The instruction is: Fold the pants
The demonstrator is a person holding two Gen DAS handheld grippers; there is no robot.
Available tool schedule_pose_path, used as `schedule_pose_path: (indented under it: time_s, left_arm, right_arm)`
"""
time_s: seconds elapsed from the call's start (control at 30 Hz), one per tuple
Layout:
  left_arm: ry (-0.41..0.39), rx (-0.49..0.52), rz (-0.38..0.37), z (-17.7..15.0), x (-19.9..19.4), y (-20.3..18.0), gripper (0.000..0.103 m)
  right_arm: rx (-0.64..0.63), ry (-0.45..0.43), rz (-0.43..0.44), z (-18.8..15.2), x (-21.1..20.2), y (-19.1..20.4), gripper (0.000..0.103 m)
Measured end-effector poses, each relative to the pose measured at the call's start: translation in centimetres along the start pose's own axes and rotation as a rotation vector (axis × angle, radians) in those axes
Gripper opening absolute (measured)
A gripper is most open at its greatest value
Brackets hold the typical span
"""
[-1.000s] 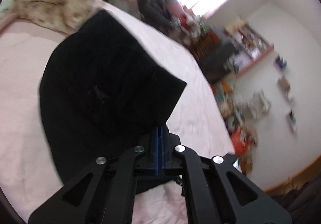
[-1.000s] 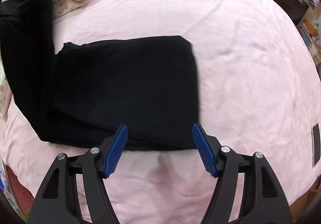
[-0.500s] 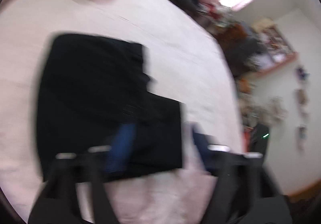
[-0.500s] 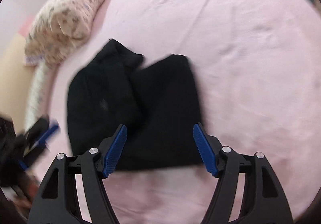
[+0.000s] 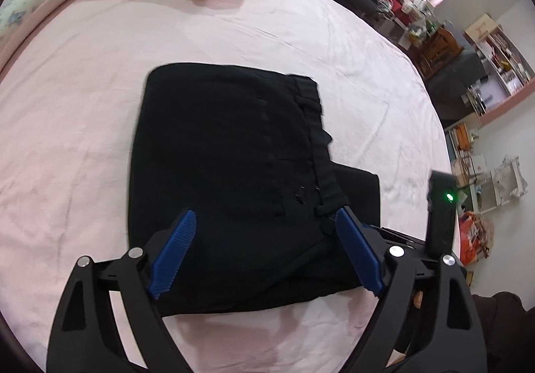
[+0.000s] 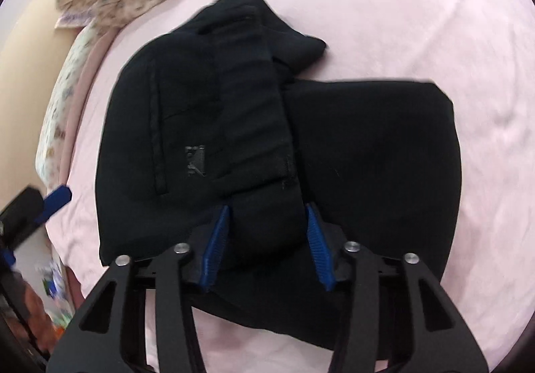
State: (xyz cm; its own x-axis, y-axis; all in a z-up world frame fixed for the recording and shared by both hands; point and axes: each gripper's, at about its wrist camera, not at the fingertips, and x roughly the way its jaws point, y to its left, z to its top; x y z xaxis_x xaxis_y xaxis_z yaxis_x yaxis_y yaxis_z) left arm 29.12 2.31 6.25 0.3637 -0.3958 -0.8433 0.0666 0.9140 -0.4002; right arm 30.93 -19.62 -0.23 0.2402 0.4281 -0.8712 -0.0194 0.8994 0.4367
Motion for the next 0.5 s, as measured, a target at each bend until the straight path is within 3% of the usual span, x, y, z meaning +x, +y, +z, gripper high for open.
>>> schedule_pose_path:
  time_s: [0.13, 0.23, 0.37, 0.5]
  left_arm:
    - [-0.042, -0.077, 0.022, 0.9, -1.4, 2.4, 0.087]
    - [-0.117, -0.159, 0.064, 1.4, -4.1, 5.3, 0.087]
    - [-0.237, -0.267, 0.145, 1.7, -8.6, 9.1, 0.087]
    - [-0.333, -0.388, 0.24, 1.0, -12.9, 13.0, 0.089]
  right_arm:
    - [-0.068, -0.058, 0.114, 0.5, -2.8, 1.2, 0.035]
    - [-0.116, -0.13, 0.22, 2.2, -5.8, 3.9, 0.027]
    - [-0.248, -0.218, 0.361, 7.7, -8.0, 12.5, 0.014]
    - [-0.318, -0.199, 0.492, 12.3, -5.0, 22.0, 0.012]
